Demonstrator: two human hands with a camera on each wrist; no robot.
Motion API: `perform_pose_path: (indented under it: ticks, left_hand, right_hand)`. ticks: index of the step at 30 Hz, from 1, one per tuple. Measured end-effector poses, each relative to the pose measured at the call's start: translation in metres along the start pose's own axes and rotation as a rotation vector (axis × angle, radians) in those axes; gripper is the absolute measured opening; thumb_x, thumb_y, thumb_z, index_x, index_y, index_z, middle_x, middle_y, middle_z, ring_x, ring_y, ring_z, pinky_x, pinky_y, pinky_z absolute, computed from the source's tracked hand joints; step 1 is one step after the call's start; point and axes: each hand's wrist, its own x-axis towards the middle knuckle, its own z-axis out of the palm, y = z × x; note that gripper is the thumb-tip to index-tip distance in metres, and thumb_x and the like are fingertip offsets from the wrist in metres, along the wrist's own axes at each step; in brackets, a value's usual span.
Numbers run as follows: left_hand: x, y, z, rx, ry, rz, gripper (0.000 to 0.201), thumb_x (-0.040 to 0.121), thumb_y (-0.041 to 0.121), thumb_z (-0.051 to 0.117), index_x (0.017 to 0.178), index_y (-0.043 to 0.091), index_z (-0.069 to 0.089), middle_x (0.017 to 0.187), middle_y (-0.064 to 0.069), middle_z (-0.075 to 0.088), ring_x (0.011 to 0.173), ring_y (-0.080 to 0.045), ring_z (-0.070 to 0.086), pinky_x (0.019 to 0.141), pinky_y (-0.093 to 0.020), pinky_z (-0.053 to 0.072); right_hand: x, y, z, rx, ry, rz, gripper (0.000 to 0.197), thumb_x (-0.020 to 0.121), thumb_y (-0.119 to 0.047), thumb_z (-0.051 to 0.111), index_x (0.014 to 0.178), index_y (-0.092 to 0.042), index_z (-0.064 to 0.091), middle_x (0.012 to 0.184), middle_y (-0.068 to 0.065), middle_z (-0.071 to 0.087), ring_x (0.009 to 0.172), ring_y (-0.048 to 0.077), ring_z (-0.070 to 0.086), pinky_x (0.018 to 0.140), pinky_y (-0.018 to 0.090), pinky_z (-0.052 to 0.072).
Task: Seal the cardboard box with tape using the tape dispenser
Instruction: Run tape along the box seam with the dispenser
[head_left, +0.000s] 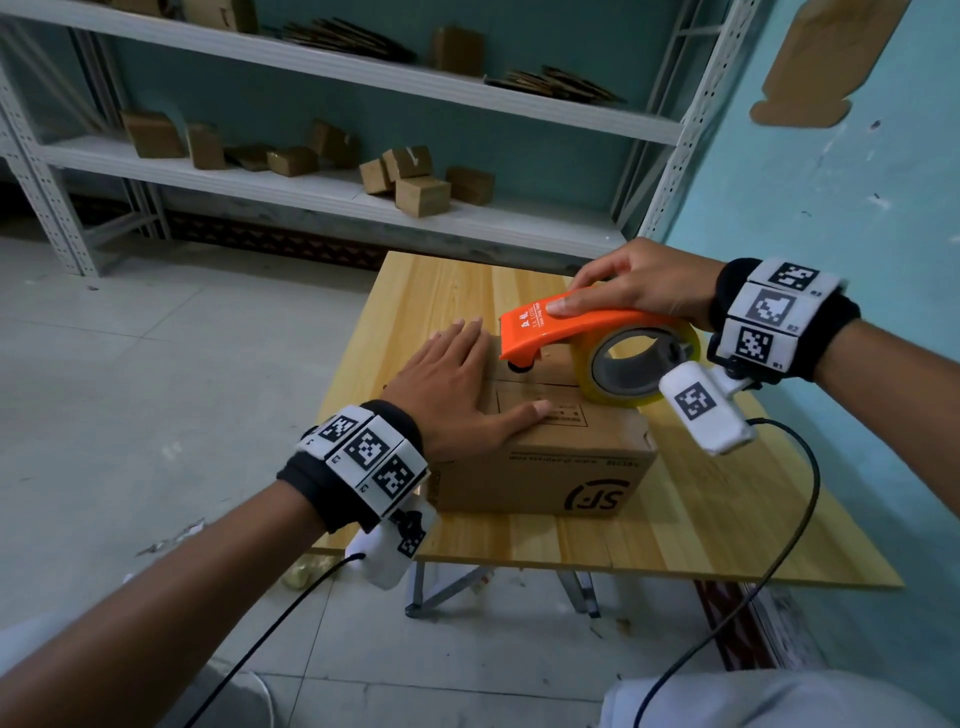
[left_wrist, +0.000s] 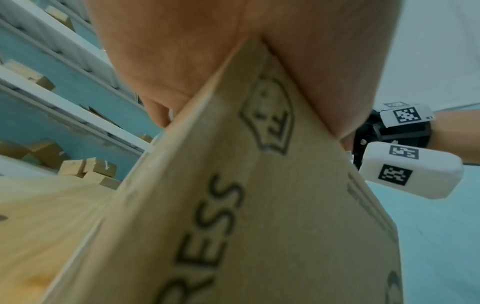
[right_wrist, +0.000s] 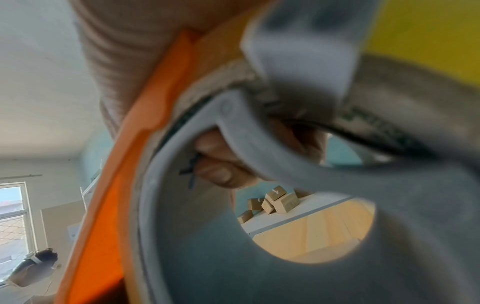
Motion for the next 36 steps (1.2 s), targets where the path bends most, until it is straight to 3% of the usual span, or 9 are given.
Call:
perform_pose_path:
  ticks: [4, 13, 21, 29, 36]
  left_hand:
    - [0.003, -0.002, 0.003, 0.056, -0.017, 0.025, 0.105, 0.074, 0.086, 0.019, 0.152, 0.022, -0.007, 0.16, -0.001, -0.009, 0.147, -0.016, -0.01, 0.12, -0.037, -0.002]
    - [0.006, 0.0, 0.001, 0.198, -0.02, 0.027, 0.101, 0.079, 0.083, 0.014, 0.152, 0.016, -0.008, 0.16, -0.004, -0.01, 0.144, -0.018, -0.021, 0.118, -0.04, -0.012]
    - [-0.002, 0.011, 0.002, 0.137, 0.032, 0.094, 0.08, 0.094, 0.062, 0.018, 0.152, 0.015, -0.009, 0.16, -0.008, -0.007, 0.147, -0.021, -0.009, 0.118, -0.034, -0.01]
    - [-0.002, 0.007, 0.004, 0.101, 0.073, 0.166, 0.075, 0.094, 0.062, 0.017, 0.153, 0.02, -0.005, 0.161, -0.002, -0.001, 0.147, -0.015, -0.005, 0.118, -0.031, -0.007]
    - [0.013, -0.008, -0.008, 0.197, -0.005, 0.183, 0.068, 0.097, 0.056, 0.013, 0.152, 0.021, -0.006, 0.161, -0.001, -0.003, 0.147, -0.014, -0.01, 0.119, -0.035, -0.009]
  right_hand:
    - [-0.001, 0.001, 0.0, -0.005, -0.006, 0.005, 0.042, 0.063, -0.063, 0.065, 0.089, -0.031, 0.069, 0.087, -0.002, 0.07, 0.073, 0.01, 0.066, 0.068, 0.023, 0.052]
    - [0.001, -0.005, 0.002, -0.034, -0.023, 0.003, 0.05, 0.062, -0.062, 0.067, 0.094, -0.024, 0.072, 0.086, 0.002, 0.071, 0.067, 0.009, 0.065, 0.067, 0.024, 0.052]
    - [0.004, -0.009, 0.004, -0.065, -0.022, 0.018, 0.051, 0.064, -0.061, 0.067, 0.098, -0.024, 0.072, 0.089, 0.002, 0.071, 0.07, 0.011, 0.065, 0.065, 0.022, 0.051]
    - [0.004, -0.009, 0.004, -0.058, 0.012, 0.048, 0.052, 0.063, -0.065, 0.068, 0.094, -0.024, 0.074, 0.085, 0.002, 0.072, 0.069, 0.01, 0.065, 0.066, 0.023, 0.05]
    - [0.01, -0.017, 0.006, -0.074, 0.037, 0.107, 0.056, 0.071, -0.061, 0.072, 0.102, -0.015, 0.074, 0.097, 0.01, 0.074, 0.073, 0.014, 0.064, 0.069, 0.024, 0.05]
